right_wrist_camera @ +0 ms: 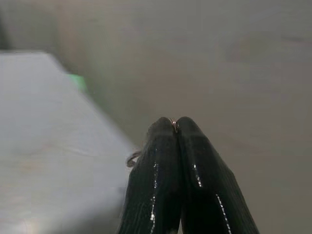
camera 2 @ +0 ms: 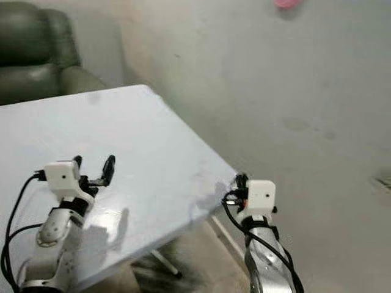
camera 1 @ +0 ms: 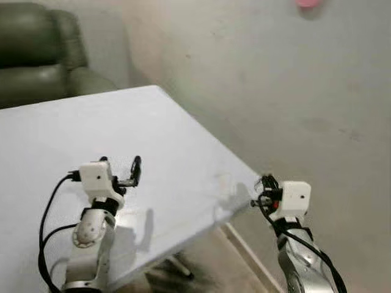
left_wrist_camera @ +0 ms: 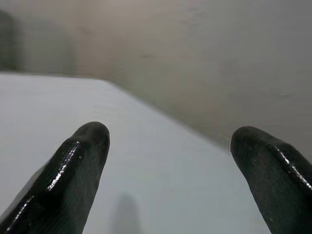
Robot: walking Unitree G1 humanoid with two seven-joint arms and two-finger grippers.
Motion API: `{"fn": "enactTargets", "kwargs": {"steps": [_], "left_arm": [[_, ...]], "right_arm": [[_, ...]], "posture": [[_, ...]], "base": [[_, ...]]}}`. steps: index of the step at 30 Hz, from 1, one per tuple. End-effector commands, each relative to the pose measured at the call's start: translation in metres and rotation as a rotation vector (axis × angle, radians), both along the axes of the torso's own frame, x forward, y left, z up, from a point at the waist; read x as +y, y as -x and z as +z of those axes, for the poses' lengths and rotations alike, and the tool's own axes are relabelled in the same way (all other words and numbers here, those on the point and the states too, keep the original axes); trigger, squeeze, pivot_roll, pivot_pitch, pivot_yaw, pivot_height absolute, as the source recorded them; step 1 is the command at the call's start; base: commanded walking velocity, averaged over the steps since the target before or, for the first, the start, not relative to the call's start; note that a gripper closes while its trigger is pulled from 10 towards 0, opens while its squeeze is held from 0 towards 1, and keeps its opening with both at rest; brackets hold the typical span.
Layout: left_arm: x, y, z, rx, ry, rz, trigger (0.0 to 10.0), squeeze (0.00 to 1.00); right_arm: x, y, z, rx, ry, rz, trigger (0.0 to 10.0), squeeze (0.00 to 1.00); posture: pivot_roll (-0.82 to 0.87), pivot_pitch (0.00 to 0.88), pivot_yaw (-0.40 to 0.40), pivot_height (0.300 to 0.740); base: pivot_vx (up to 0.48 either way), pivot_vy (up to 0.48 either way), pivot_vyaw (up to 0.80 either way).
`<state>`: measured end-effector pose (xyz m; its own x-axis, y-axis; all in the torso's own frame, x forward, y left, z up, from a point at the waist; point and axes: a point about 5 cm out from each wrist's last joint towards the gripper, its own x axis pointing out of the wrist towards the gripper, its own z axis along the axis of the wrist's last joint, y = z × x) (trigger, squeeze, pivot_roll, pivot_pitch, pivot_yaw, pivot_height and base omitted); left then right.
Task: Hang keys on a hook
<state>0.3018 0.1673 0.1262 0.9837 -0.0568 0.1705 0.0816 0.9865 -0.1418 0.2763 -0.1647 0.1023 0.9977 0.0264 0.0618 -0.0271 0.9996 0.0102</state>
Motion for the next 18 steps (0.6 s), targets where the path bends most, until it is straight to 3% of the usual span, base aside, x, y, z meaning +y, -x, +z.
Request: {"fn": "enactTargets", "kwargs": {"steps": [1,12,16,18], "left_arm": [[-0.0025,0.0021,-0.0031,0.015,-0.019,-0.017,10.0,0.00],[-0.0027,0.0025,-0.0040,0.019,-0.004,-0.017,10.0,0.00],[-0.0026,0.0028,-0.0065,0.044,0.067,0.000,10.0,0.00],[-0.0026,0.0030,-0.0065,0.046,0.060,0.002,10.0,0.00]], "right_arm": [[-0.0028,0.0016,0.0005,-0.002,-0.008,-0.019,10.0,0.00],[-0.0003,0.0017,0.0014,-0.013,-0.013,-0.010,10.0,0.00],[0.0017,0.0028,0.0037,-0.029,-0.026,0.007,10.0,0.00],[0.0022,0.0035,0.0029,-0.025,-0.023,0.009,10.0,0.00]], "posture": [[0.01,0.000,-0.043,0.740],[0.02,0.000,-0.044,0.740],[0.02,0.000,-0.045,0.740],[0.02,0.000,-0.045,0.740]], "base": [[0.000,-0.341,-0.76],[0.000,-0.283,-0.74],[0.000,0.000,0.00],[0.000,0.000,0.00]]}}
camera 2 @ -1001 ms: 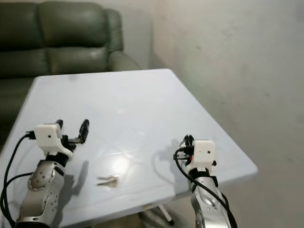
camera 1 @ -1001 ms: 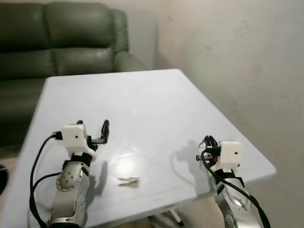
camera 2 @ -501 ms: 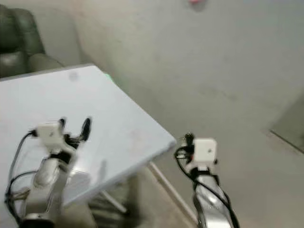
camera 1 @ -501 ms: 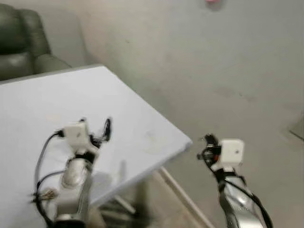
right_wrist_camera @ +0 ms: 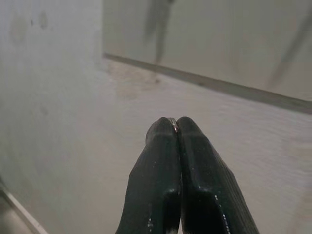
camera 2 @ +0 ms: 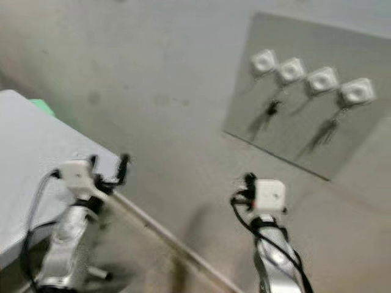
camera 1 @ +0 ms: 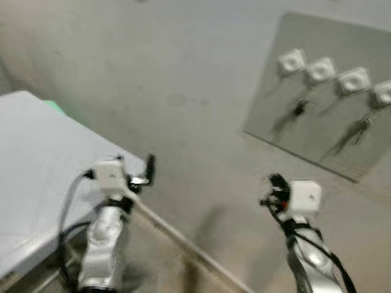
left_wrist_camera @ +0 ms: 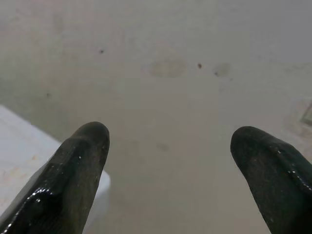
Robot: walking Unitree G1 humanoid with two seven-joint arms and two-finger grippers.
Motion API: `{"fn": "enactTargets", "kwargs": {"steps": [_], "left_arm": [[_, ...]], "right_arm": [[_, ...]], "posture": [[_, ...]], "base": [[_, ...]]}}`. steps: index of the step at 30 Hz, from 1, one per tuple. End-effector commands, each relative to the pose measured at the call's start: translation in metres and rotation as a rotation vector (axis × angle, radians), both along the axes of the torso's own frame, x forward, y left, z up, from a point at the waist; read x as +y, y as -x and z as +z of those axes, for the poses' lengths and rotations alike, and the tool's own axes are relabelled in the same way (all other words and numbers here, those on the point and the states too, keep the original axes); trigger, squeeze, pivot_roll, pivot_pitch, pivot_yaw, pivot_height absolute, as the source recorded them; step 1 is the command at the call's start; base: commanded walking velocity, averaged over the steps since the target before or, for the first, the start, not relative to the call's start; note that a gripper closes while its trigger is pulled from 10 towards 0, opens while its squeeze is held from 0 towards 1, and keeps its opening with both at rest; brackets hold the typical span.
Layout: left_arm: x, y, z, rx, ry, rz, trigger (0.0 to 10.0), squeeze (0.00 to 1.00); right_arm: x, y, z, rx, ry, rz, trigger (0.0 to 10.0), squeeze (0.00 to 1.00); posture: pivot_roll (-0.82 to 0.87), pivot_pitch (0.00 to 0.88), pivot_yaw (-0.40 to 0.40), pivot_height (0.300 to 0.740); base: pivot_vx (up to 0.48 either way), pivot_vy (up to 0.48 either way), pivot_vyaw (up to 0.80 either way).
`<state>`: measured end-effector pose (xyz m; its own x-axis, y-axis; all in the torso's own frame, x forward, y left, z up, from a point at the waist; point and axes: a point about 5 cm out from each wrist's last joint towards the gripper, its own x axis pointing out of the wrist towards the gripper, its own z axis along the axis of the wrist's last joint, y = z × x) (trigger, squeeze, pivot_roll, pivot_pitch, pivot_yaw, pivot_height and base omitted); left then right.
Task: Hang keys on a hook
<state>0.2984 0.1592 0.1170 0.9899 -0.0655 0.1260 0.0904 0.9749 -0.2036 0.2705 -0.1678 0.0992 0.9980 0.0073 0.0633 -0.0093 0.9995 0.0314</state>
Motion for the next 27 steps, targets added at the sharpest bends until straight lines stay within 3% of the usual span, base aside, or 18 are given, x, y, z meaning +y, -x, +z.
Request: {"fn": "enactTargets", "kwargs": {"steps": [1,10,20,27], "left_arm": [[0.0054,-0.0002,0.0028,-0.002,-0.002,0.019,10.0,0.00],[0.0036,0.0027,0.0005,0.008,-0.005,0.019,10.0,0.00],[0.0013,0.0042,-0.0041,0.041,0.056,0.011,10.0,0.00],[-0.0005,0.0050,-0.0049,0.040,0.058,0.011,10.0,0.00]], "right_arm": [[0.0053,-0.0021,0.0060,-0.025,0.000,0.028,10.0,0.00],[0.0067,-0.0012,0.0058,-0.024,0.002,0.043,10.0,0.00],[0.0075,-0.0002,0.0057,-0.024,0.009,0.056,10.0,0.00],[0.0084,0.0008,0.0055,-0.023,0.012,0.062,10.0,0.00]], "posture": [[0.02,0.000,-0.046,0.740],[0.02,0.000,-0.049,0.740],[0.02,0.000,-0.054,0.740],[0.01,0.000,-0.056,0.740]], "base": [[0.000,0.000,0.00],[0.000,0.000,0.00],[0.000,0.000,0.00],[0.000,0.396,0.00]]}}
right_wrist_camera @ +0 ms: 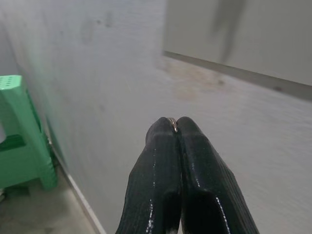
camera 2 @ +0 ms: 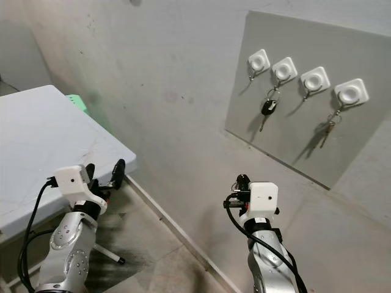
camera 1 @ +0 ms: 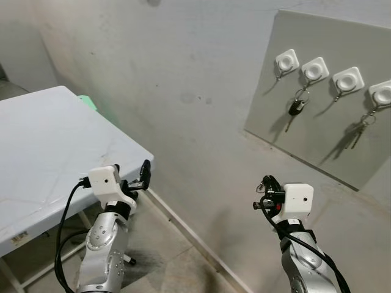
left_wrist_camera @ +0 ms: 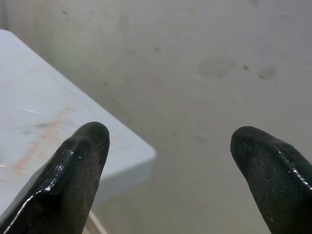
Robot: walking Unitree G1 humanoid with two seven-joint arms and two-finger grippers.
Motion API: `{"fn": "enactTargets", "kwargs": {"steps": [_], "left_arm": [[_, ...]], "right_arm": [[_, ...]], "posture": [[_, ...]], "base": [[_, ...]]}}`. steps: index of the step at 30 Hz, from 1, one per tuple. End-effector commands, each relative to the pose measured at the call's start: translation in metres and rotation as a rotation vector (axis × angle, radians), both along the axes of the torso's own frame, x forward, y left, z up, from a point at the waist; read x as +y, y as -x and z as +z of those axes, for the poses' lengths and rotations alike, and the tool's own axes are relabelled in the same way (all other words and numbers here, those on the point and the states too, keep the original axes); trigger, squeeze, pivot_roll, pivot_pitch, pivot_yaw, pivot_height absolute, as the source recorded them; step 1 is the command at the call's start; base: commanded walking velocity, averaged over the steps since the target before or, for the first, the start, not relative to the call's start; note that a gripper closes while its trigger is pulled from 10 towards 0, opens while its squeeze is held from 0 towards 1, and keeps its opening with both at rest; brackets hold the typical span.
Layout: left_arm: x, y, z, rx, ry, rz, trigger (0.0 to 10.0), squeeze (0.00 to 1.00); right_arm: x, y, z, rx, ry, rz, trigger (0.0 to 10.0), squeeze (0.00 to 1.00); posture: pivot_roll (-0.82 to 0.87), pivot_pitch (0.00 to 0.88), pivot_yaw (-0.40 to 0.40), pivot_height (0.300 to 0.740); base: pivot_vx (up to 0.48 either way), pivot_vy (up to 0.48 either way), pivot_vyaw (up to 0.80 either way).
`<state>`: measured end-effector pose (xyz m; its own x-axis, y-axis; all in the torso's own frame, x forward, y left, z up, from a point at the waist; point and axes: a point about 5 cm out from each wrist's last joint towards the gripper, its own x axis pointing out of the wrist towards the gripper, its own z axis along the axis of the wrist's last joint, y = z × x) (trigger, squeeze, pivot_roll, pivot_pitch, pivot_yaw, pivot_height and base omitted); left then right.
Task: Hang keys on a hook
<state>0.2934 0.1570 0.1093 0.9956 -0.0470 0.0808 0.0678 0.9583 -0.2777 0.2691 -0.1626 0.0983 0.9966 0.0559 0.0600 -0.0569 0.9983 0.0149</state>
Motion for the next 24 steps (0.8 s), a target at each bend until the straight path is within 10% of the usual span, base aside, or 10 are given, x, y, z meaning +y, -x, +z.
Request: {"fn": "enactTargets", "kwargs": {"steps": [1,24], "left_arm": [[0.0012,-0.0001,0.0032,-0.012,-0.025,0.000,10.0,0.00],[-0.0023,0.0053,0.0025,-0.003,-0.037,-0.012,10.0,0.00]], "right_arm": [[0.0034,-0.0004,0.0064,-0.026,-0.005,0.016,10.0,0.00],[0.0055,-0.0001,0.0050,-0.010,-0.015,0.013,10.0,0.00]], "posture": [[0.01,0.000,-0.055,0.740],[0.02,0.000,-0.055,0.740]], "base": [[0.000,0.000,0.00],[0.000,0.000,0.00]]}}
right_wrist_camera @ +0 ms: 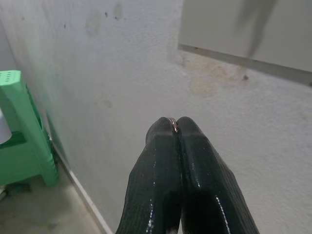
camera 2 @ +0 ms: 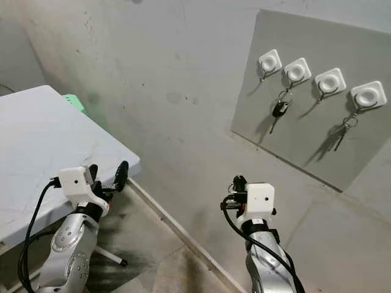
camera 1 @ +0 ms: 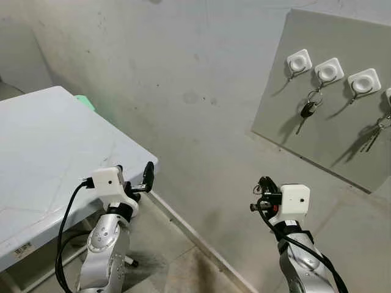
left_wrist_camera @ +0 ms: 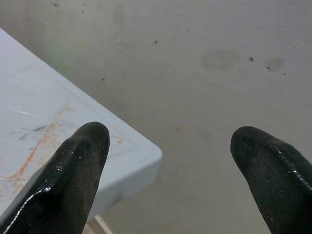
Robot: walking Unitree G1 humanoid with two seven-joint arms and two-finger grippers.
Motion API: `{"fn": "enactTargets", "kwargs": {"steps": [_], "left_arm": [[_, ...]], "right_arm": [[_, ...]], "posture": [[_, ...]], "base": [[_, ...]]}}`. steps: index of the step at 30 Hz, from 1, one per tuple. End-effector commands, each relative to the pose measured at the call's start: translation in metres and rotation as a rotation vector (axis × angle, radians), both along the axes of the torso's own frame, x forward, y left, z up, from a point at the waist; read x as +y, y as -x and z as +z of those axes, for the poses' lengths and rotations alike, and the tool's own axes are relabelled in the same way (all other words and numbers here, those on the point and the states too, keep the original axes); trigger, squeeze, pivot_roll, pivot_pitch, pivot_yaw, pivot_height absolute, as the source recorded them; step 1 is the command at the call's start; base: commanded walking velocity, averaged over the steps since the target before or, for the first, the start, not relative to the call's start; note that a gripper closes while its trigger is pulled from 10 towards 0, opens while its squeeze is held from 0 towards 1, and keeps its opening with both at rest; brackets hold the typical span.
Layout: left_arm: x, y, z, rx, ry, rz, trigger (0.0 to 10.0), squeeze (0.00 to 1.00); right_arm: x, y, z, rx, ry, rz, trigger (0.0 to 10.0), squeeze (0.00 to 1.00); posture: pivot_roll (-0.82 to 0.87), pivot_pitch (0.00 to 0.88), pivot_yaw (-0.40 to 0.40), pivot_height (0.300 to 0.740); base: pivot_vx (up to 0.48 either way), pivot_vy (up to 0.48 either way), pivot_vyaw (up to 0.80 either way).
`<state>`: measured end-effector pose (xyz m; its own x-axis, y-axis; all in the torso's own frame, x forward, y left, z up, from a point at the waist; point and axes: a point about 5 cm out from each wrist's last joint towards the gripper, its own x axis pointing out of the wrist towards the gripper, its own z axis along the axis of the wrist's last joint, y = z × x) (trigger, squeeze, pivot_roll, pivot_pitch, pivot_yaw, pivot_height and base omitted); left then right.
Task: Hang keys on a hook
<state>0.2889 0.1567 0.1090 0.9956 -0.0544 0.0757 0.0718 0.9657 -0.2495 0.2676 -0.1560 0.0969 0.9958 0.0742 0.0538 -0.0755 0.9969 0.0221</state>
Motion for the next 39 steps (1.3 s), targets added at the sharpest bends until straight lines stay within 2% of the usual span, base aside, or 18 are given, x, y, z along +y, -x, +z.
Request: {"fn": "enactTargets", "kwargs": {"steps": [1,39], "left_arm": [[-0.0025,0.0010,0.0027,-0.006,-0.004,-0.011,10.0,0.00],[-0.0083,0.0028,0.0073,-0.040,-0.047,-0.061,10.0,0.00]], "right_arm": [[-0.0014,-0.0018,0.0057,-0.008,-0.009,-0.009,10.0,0.00],[0.0001,-0.0056,0.0051,0.013,-0.019,-0.013,10.0,0.00]], "posture": [[0.02,0.000,-0.055,0.740],[0.03,0.000,-0.052,0.740]], "base": [[0.000,0.000,0.00],[0.000,0.000,-0.72]]}}
